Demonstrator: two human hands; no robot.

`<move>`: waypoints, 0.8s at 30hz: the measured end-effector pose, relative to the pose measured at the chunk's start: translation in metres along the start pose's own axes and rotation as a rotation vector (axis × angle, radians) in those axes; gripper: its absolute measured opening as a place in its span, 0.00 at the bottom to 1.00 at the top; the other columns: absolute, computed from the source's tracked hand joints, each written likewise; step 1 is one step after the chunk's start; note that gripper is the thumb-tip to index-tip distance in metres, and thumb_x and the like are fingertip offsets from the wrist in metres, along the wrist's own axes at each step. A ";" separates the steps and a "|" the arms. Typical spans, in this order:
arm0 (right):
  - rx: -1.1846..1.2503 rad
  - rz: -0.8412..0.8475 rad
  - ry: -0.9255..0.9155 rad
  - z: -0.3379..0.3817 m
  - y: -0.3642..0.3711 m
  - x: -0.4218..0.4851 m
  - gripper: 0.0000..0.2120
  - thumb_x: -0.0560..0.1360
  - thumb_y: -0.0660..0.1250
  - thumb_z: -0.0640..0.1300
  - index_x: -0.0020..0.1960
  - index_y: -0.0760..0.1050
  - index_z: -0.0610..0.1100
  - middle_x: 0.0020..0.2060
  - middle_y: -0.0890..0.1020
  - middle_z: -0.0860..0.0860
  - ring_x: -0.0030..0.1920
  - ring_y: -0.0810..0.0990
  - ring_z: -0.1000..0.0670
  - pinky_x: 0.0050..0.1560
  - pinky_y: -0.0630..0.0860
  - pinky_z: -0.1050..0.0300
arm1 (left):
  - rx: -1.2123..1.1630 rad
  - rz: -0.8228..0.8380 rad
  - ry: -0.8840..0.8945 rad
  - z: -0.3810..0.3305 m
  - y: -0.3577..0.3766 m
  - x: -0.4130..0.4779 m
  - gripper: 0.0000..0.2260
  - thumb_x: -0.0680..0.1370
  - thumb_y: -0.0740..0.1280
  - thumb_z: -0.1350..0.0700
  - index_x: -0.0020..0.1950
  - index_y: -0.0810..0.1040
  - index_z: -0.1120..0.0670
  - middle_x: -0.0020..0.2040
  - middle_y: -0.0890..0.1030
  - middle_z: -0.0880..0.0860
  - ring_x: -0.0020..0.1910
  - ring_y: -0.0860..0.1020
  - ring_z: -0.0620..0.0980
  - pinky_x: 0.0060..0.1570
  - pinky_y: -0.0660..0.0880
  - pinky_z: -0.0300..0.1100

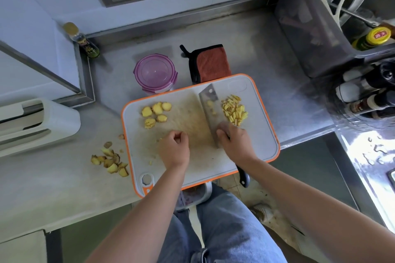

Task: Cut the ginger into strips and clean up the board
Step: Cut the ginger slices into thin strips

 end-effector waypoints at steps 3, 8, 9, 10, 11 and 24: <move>-0.007 -0.077 0.074 -0.002 -0.024 0.007 0.14 0.79 0.58 0.41 0.35 0.64 0.45 0.26 0.72 0.46 0.26 0.72 0.45 0.27 0.69 0.51 | 0.002 0.014 0.019 -0.001 0.001 0.000 0.06 0.77 0.66 0.56 0.41 0.80 0.53 0.36 0.82 0.51 0.36 0.81 0.55 0.41 0.80 0.54; -0.067 0.077 -0.071 0.004 -0.022 0.003 0.09 0.78 0.59 0.45 0.45 0.77 0.44 0.34 0.79 0.48 0.29 0.75 0.47 0.31 0.75 0.47 | 0.036 0.048 0.015 -0.003 -0.001 0.003 0.06 0.78 0.66 0.55 0.41 0.79 0.53 0.37 0.83 0.52 0.37 0.82 0.55 0.42 0.80 0.51; -0.096 0.130 -0.095 0.003 -0.018 0.000 0.09 0.78 0.60 0.45 0.41 0.75 0.48 0.32 0.78 0.49 0.30 0.74 0.48 0.31 0.73 0.50 | 0.045 0.060 0.012 -0.003 -0.002 0.003 0.07 0.78 0.65 0.55 0.42 0.79 0.53 0.36 0.82 0.52 0.36 0.82 0.54 0.41 0.79 0.50; -0.121 0.154 -0.101 0.003 -0.016 -0.003 0.11 0.78 0.61 0.45 0.36 0.71 0.51 0.30 0.75 0.50 0.29 0.72 0.49 0.31 0.70 0.53 | 0.053 0.075 0.002 -0.004 -0.003 0.002 0.07 0.78 0.65 0.55 0.41 0.79 0.54 0.36 0.82 0.51 0.34 0.81 0.53 0.40 0.79 0.49; -0.132 0.153 -0.089 0.000 -0.016 -0.004 0.13 0.78 0.61 0.44 0.34 0.69 0.53 0.28 0.73 0.51 0.30 0.71 0.49 0.31 0.68 0.53 | 0.052 0.089 -0.008 -0.004 -0.004 0.002 0.08 0.78 0.65 0.56 0.41 0.79 0.55 0.34 0.81 0.51 0.31 0.80 0.52 0.38 0.78 0.48; -0.347 -0.120 -0.217 0.018 -0.028 -0.012 0.06 0.71 0.64 0.32 0.47 0.73 0.37 0.44 0.72 0.44 0.32 0.73 0.41 0.31 0.65 0.53 | -0.239 0.464 0.062 -0.067 0.020 -0.025 0.13 0.80 0.65 0.49 0.51 0.79 0.59 0.40 0.83 0.56 0.33 0.82 0.54 0.33 0.79 0.46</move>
Point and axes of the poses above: each hand's wrist, its own x-axis towards the middle knuckle, its own y-axis out of the palm, z = x × y, the point moved 2 cm from there along x, towards the middle knuckle
